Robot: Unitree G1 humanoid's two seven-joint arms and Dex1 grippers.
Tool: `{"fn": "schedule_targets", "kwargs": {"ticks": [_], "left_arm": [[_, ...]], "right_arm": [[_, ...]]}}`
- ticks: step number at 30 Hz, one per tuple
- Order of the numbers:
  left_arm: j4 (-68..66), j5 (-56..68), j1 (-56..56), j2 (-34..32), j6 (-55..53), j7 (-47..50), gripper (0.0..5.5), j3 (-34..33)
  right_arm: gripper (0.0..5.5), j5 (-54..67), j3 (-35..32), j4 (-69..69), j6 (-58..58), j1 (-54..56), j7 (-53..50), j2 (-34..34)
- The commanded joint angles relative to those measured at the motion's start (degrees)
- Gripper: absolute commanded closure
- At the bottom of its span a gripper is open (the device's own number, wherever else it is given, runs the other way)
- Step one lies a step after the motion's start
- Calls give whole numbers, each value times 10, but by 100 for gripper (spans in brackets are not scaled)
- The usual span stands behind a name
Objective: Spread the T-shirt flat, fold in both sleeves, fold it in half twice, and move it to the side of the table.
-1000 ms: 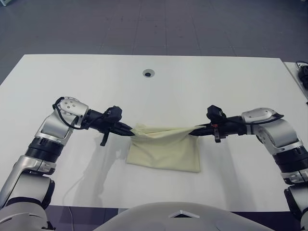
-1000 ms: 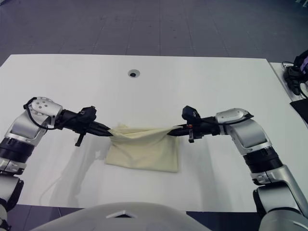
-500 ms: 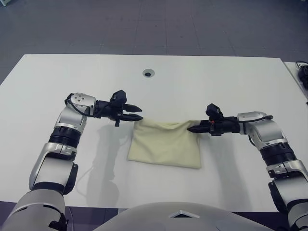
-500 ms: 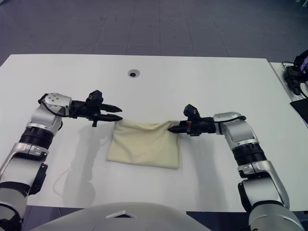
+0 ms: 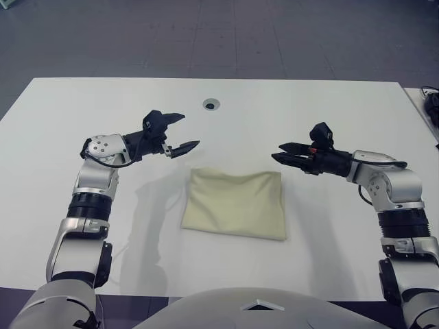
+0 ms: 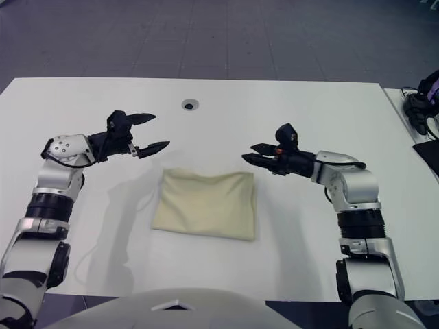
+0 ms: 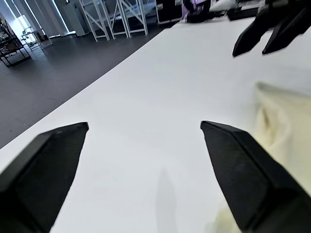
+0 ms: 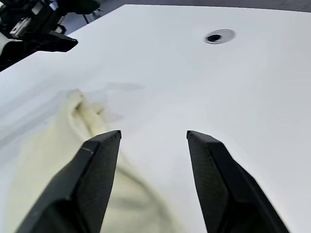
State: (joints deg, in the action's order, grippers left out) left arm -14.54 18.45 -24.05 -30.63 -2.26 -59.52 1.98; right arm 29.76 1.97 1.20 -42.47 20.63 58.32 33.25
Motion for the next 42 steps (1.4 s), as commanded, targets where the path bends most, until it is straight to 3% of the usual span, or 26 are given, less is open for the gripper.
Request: {"fn": "schedule_targets", "kwargs": {"ticks": [1,6,9,14,20,27,30,32,40,42], "left_arm": [[220,91,104,-82,-142,-51,190,-11],[301,75,167,-121,-178,-77,287,38],[270,10,173,-104,-139,-61,343,89],[194,-88,191,-96,-51,-54,269,157],[150,-101,197,-87,-18,-49,178,155],[169,-19,168,-65,-63,-42,62,95],[197,36,156,-65,-109,-47,11,60],[200,63,139,-61,-130,-43,10,38],[90,25,39,-22,-77,107,10,-58],[85,21,38,-17,-65,128,10,-69]], "right_arm": [[376,45,74,-62,-85,-3,23,-33],[468,45,132,-13,-122,43,39,-71],[417,27,132,61,-119,75,8,-110],[332,-11,102,203,-105,118,-61,-148],[247,-11,47,267,-109,129,-96,-169],[136,66,-74,229,-136,144,-116,-184],[85,88,-78,179,-147,134,-101,-181],[53,98,-62,140,-161,121,-87,-178],[189,152,3,50,-304,56,-92,-205],[189,147,-4,69,-332,53,-126,-219]]}}
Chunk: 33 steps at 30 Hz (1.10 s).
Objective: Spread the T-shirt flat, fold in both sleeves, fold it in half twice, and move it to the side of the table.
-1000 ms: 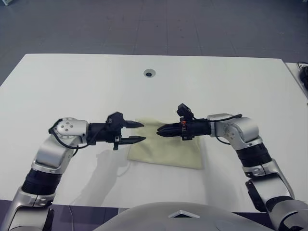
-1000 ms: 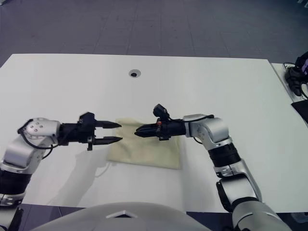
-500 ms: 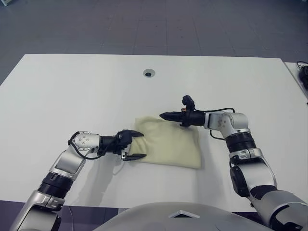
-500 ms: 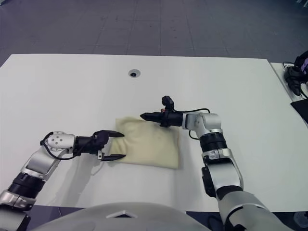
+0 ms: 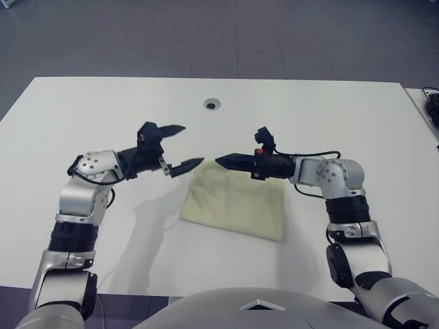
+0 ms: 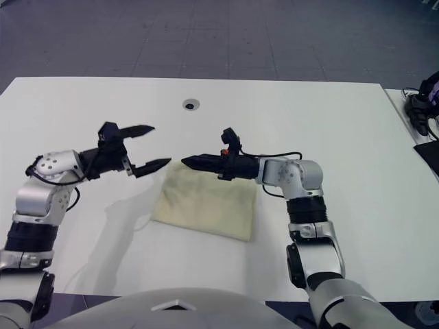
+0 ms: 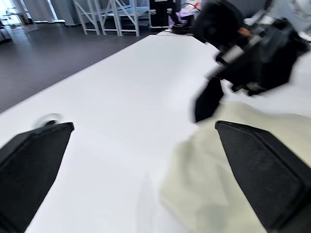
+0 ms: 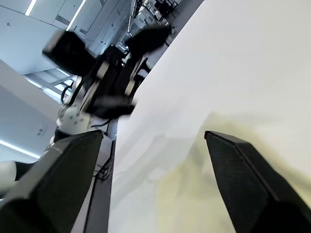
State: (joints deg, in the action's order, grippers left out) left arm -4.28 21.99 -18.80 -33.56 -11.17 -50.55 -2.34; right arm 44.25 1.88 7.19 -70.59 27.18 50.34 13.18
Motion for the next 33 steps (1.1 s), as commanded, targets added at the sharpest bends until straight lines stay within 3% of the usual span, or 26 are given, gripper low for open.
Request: {"fn": "schedule_targets", "kwargs": {"ticks": [1,7,11,17,22,25,28,33], "left_arm": [[-16,-16,-11,14,28,44,10,-28],[-23,-38,4,25,56,74,10,-30],[-30,-48,2,34,69,92,10,-27],[-13,-61,17,59,76,115,10,-16],[-4,-65,25,70,74,123,10,-8],[-1,-68,28,73,74,124,10,-6],[2,-70,33,75,75,122,10,-4],[15,-72,49,76,75,124,10,-4]], "right_arm": [[184,-8,-13,28,-55,-9,-74,-30],[93,-80,-117,164,-7,10,-266,-65],[49,-105,-208,241,137,21,-364,-33],[11,-181,-229,400,387,31,-371,81],[11,-188,-259,504,476,49,-352,125],[11,-148,-306,496,473,66,-375,121],[11,-106,-343,404,448,67,-420,94],[11,-179,-266,223,484,36,-443,84]]}}
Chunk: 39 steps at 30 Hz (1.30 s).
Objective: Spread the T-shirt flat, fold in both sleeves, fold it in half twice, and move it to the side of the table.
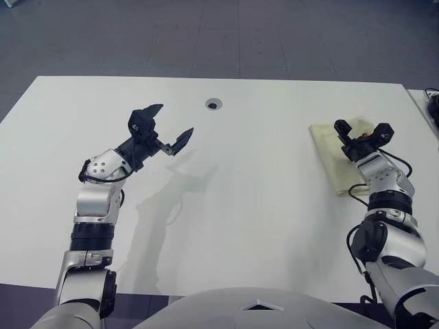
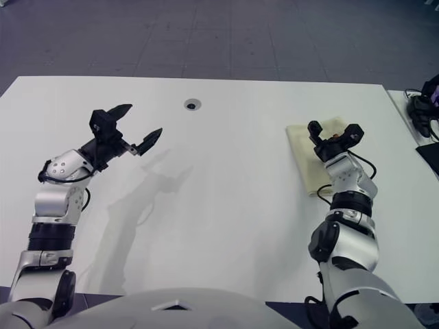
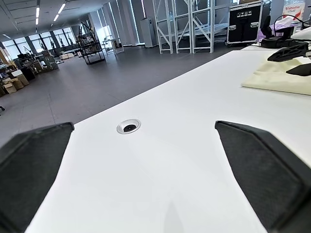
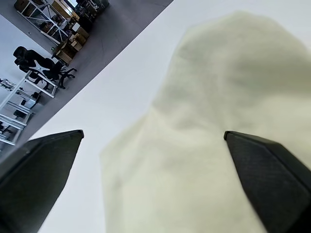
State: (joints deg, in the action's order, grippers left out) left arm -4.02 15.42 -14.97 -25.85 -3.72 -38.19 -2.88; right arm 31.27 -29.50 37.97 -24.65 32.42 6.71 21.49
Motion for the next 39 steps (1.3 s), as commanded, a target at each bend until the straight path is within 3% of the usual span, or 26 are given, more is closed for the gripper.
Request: {"fn": "schedule_targets", "kwargs": {"ticks": [1,6,8,11,14,30,39], "left_arm": [[17,-8,12,2,-1,5,10,2],[61,-64,7,50,4,115,10,11],[83,-108,9,79,7,180,10,21],[134,-185,38,122,18,276,67,41],[174,-249,86,148,37,337,121,64],[204,-310,144,192,64,398,393,98],[231,-292,171,183,53,377,547,83]], "right_arm": [[11,-70,67,-95,37,-18,-2,4],[11,-238,203,-226,164,-92,7,20],[48,-282,232,-331,215,-161,-22,-12],[108,-334,292,-490,213,-271,-57,-61],[160,-383,336,-558,218,-343,-72,-84],[419,-371,284,-563,185,-364,-31,-82],[550,-403,302,-588,199,-396,-43,-99]]}}
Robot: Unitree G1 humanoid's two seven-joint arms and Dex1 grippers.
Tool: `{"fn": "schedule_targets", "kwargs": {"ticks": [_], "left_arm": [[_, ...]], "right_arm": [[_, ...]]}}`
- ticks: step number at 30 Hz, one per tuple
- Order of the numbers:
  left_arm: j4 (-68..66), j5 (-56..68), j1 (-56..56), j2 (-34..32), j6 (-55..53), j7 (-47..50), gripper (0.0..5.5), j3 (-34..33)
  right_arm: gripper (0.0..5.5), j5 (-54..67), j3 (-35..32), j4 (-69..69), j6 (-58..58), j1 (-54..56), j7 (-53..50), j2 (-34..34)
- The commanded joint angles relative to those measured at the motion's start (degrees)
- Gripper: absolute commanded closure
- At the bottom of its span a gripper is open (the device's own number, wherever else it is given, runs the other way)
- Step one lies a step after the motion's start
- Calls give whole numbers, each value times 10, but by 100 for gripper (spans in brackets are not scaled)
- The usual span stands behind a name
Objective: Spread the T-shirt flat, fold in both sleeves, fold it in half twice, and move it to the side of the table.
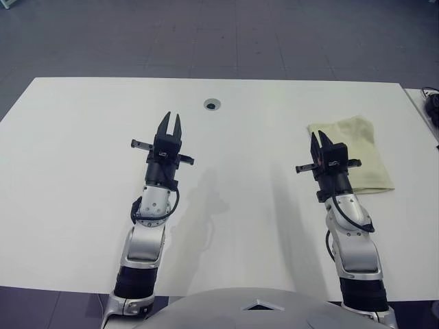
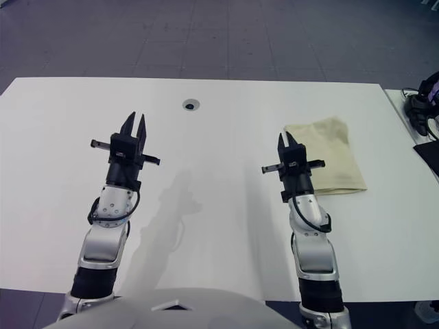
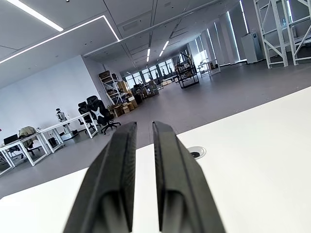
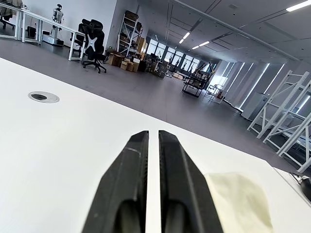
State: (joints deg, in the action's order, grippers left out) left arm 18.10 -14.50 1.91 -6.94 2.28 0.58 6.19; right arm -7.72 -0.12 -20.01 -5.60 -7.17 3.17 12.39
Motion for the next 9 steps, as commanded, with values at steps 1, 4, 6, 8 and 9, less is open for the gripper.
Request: {"fn": "schedule_targets", "kwargs": {"ticks": [1,4,6,8,9], "left_arm": [[6,10,0,-9,-5,-15,547,-9],[-6,18,-11,-18,1,-26,547,-15],[-20,23,-22,-23,6,-30,547,-23],[-38,29,-32,-27,15,-32,547,-32],[-50,33,-35,-28,21,-31,547,-37]], "right_arm": [[550,-15,9,-6,11,0,-10,-10],[550,-18,8,1,19,0,-18,-19],[550,-21,12,11,25,5,-26,-28],[550,-25,18,20,33,10,-32,-37],[550,-27,20,26,37,14,-34,-40]]}}
